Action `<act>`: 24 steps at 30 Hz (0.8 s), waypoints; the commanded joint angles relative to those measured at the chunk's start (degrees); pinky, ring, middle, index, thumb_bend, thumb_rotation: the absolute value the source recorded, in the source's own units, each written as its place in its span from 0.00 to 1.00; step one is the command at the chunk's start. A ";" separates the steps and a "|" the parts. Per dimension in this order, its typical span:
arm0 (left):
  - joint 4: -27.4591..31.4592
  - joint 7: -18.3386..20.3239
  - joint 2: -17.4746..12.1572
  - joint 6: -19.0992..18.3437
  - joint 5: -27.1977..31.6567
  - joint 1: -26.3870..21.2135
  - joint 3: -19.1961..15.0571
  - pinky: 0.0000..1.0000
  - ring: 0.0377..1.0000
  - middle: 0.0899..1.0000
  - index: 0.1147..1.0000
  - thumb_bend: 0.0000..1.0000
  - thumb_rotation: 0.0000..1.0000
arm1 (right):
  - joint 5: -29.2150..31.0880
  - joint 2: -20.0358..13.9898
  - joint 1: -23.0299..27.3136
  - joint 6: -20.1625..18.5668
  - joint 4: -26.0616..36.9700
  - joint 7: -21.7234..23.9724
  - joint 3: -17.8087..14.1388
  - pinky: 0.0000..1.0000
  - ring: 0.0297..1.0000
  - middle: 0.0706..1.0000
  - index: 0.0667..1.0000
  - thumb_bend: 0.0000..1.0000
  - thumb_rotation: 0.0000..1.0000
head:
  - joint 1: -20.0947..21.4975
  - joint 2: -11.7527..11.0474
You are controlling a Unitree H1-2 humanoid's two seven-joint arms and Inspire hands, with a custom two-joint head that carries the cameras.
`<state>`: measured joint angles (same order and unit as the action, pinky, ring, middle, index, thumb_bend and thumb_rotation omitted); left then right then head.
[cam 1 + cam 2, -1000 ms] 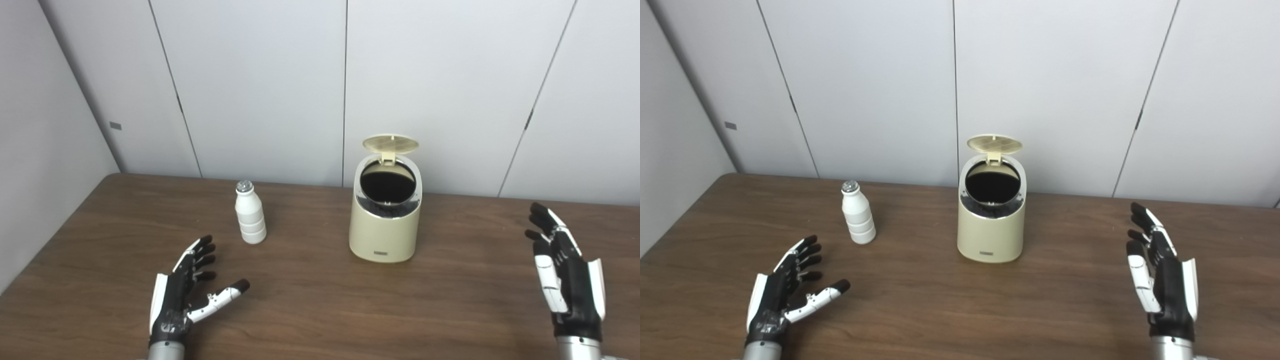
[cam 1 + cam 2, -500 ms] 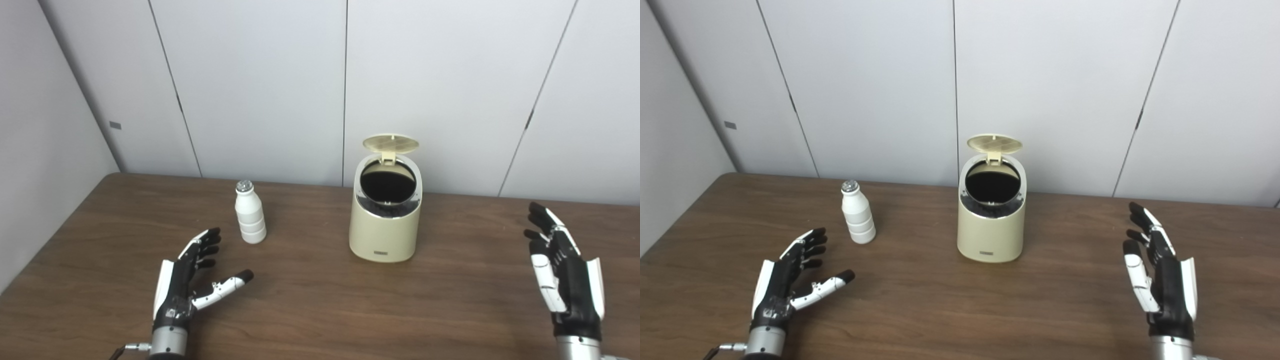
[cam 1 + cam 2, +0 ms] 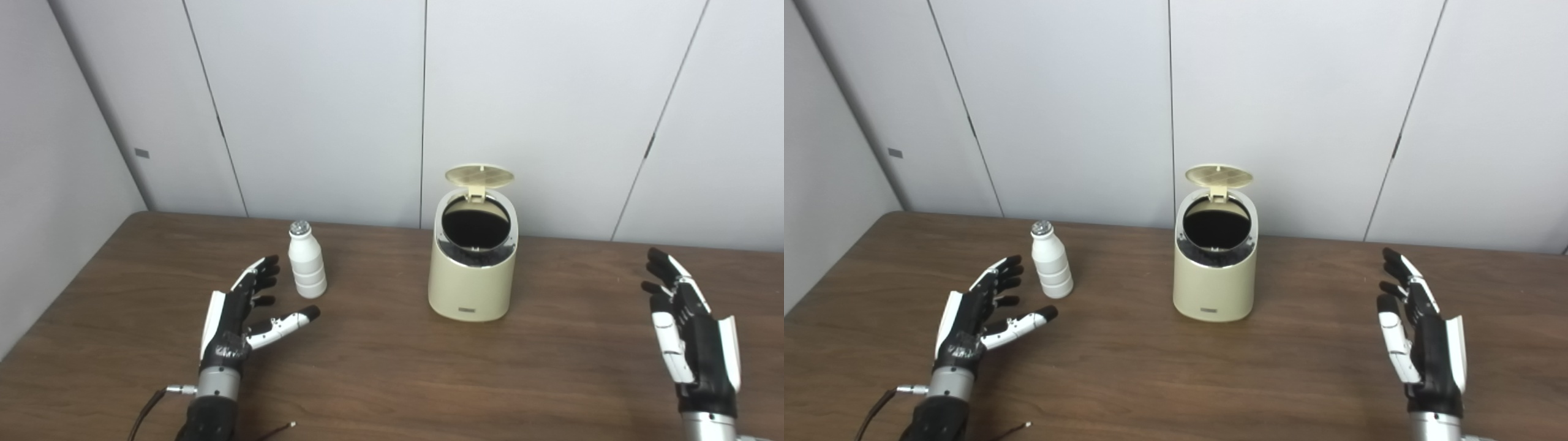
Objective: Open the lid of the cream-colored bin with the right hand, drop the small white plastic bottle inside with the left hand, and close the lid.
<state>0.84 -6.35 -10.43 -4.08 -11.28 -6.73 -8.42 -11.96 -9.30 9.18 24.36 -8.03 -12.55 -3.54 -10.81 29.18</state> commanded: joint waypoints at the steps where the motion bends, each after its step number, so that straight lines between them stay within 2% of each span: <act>1: 0.86 -0.04 -1.40 0.04 -0.23 -2.75 -0.08 0.71 0.82 0.83 0.84 1.00 0.27 | -0.62 -0.92 -1.22 2.01 -1.06 0.38 -0.12 0.77 0.85 0.86 0.83 0.24 0.91 | -0.07 0.07; 11: -2.73 -1.50 -1.64 -0.78 -3.84 -6.49 1.51 0.69 0.79 0.81 0.82 1.00 0.31 | -0.69 -0.94 -1.21 2.29 -1.66 0.21 -0.13 0.76 0.85 0.85 0.82 0.25 0.90 | -0.07 0.07; 24: -4.24 -1.35 -1.47 -1.66 -4.25 -8.92 2.56 0.68 0.78 0.80 0.82 1.00 0.32 | -0.84 -0.40 -1.39 1.38 -1.05 0.43 -0.24 0.77 0.86 0.86 0.82 0.25 0.90 | 0.26 -0.46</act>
<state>-3.94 -6.73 -10.85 -6.09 -14.36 -13.03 -5.96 -12.05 -9.26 9.19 24.31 -8.00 -12.18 -3.57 -10.55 28.65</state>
